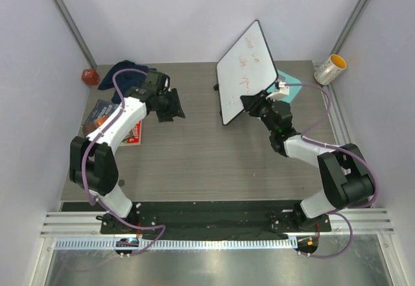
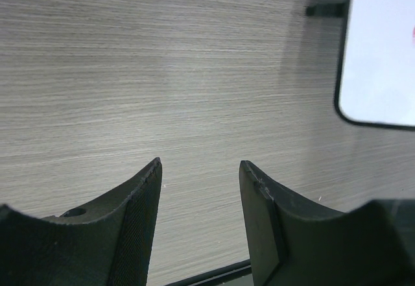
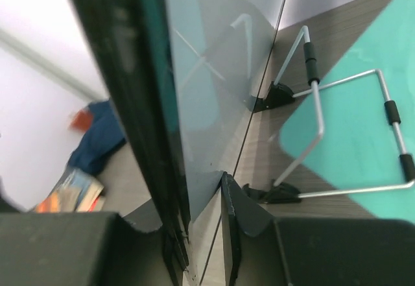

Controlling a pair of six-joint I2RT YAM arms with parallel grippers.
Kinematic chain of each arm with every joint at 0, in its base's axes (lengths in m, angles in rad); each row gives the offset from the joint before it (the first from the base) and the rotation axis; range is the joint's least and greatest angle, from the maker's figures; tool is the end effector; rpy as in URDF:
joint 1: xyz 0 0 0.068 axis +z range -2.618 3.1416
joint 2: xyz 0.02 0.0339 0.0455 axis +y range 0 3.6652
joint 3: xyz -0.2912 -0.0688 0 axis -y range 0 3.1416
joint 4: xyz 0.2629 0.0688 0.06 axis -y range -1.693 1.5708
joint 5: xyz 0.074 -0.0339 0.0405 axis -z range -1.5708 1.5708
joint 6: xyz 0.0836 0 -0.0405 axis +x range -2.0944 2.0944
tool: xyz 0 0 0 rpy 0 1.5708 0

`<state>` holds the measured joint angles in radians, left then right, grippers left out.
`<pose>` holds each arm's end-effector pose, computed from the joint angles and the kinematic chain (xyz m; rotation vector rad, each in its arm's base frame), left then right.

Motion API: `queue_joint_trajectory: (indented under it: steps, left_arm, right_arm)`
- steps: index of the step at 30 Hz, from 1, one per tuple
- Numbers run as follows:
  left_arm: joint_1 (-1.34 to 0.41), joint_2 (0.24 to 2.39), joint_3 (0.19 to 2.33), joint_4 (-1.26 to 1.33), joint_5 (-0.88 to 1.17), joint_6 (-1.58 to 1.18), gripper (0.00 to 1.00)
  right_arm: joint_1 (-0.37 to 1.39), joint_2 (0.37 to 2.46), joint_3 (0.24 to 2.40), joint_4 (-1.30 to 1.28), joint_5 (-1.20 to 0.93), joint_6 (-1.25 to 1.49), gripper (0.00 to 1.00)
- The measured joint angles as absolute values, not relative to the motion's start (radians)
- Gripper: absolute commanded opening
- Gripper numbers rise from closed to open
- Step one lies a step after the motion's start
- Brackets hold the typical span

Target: Fold and stack the t-shirts

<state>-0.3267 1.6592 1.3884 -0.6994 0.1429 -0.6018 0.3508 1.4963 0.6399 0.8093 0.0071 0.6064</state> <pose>0.3785 -0.1408 0.2617 -0.3014 2.6001 -0.5303 0.3508 0.1277 0.2372 0.2182 1.6536 0.7275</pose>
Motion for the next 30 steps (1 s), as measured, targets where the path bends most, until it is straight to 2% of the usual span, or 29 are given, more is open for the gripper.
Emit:
queue_joint_trajectory:
  steps: [6, 12, 23, 30]
  left_arm:
    - [-0.327, 1.636, 1.388, -0.699, 0.142, -0.594, 0.53]
    - [-0.327, 1.625, 1.388, -0.699, 0.140, -0.593, 0.53]
    - [-0.327, 1.622, 1.388, -0.700, 0.139, -0.593, 0.53]
    - [-0.327, 1.622, 1.388, -0.700, 0.139, -0.593, 0.53]
  right_arm:
    - [0.389, 1.514, 0.822, 0.584, -0.133, 0.598, 0.01]
    - [0.397, 1.562, 0.943, 0.457, -0.142, 0.579, 0.01]
    - [0.329, 1.520, 0.857, 0.482, -0.185, 0.564, 0.01]
    - [0.163, 1.536, 0.859, 0.293, -0.222, 0.513, 0.01]
